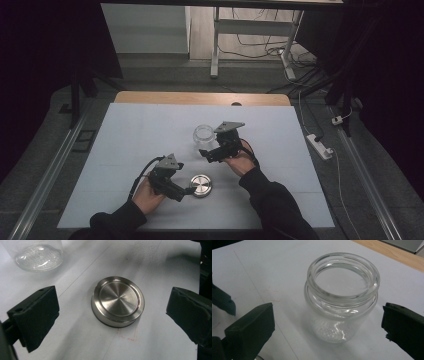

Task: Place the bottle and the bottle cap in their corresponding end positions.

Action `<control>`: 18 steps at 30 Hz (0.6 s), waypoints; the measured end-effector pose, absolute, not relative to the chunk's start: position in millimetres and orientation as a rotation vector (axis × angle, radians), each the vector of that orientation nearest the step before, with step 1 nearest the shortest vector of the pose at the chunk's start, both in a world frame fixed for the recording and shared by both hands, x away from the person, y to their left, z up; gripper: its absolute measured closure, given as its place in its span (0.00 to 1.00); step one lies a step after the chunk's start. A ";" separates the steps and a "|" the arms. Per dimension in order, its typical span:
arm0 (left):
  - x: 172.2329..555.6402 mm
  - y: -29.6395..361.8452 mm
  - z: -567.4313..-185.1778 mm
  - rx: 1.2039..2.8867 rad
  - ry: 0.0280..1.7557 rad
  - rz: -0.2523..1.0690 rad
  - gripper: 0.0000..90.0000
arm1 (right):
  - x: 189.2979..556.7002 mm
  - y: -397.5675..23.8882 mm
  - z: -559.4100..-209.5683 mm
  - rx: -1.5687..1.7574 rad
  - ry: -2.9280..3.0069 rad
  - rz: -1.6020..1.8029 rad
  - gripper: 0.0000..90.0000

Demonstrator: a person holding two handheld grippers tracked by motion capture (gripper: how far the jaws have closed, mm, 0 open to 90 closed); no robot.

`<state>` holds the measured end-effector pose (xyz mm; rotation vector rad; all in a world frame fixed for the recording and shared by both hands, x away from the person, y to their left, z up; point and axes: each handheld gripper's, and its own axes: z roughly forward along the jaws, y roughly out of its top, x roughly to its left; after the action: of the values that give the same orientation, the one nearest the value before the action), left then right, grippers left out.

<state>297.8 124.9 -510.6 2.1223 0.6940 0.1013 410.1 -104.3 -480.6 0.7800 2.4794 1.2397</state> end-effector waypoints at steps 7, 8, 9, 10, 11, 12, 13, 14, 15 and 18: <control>297.6 129.9 -509.7 2.121 0.669 0.073 0.00 | 399.8 -110.4 -477.7 0.765 2.483 1.241 0.00; 297.3 130.7 -509.3 2.121 0.669 0.074 0.00 | 398.8 -111.5 -477.1 0.759 2.483 1.244 0.00; 297.2 132.1 -508.8 2.122 0.667 0.073 0.00 | 397.3 -112.8 -476.2 0.760 2.484 1.252 0.00; 296.8 133.6 -508.0 2.118 0.670 0.068 0.00 | 395.6 -114.1 -475.3 0.764 2.485 1.260 0.00; 296.4 134.5 -507.6 2.115 0.675 0.068 0.00 | 393.7 -115.9 -474.3 0.762 2.485 1.268 0.00; 295.9 136.2 -506.8 2.116 0.679 0.068 0.00 | 392.7 -116.8 -473.6 0.763 2.484 1.272 0.00; 295.3 137.8 -506.1 2.118 0.686 0.068 0.00 | 391.2 -118.2 -472.8 0.763 2.485 1.277 0.00; 294.6 139.9 -505.3 2.124 0.687 0.068 0.00 | 389.6 -119.5 -472.1 0.762 2.484 1.280 0.00; 293.6 141.7 -504.9 2.122 0.693 0.071 0.00 | 388.1 -120.8 -471.4 0.762 2.484 1.282 0.00; 290.5 148.3 -503.6 2.120 0.711 0.079 0.00 | 383.9 -123.8 -469.7 0.759 2.482 1.287 0.00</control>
<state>290.5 148.3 -503.6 2.1200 0.7108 0.0793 383.9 -123.8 -469.7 0.7588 2.4819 1.2866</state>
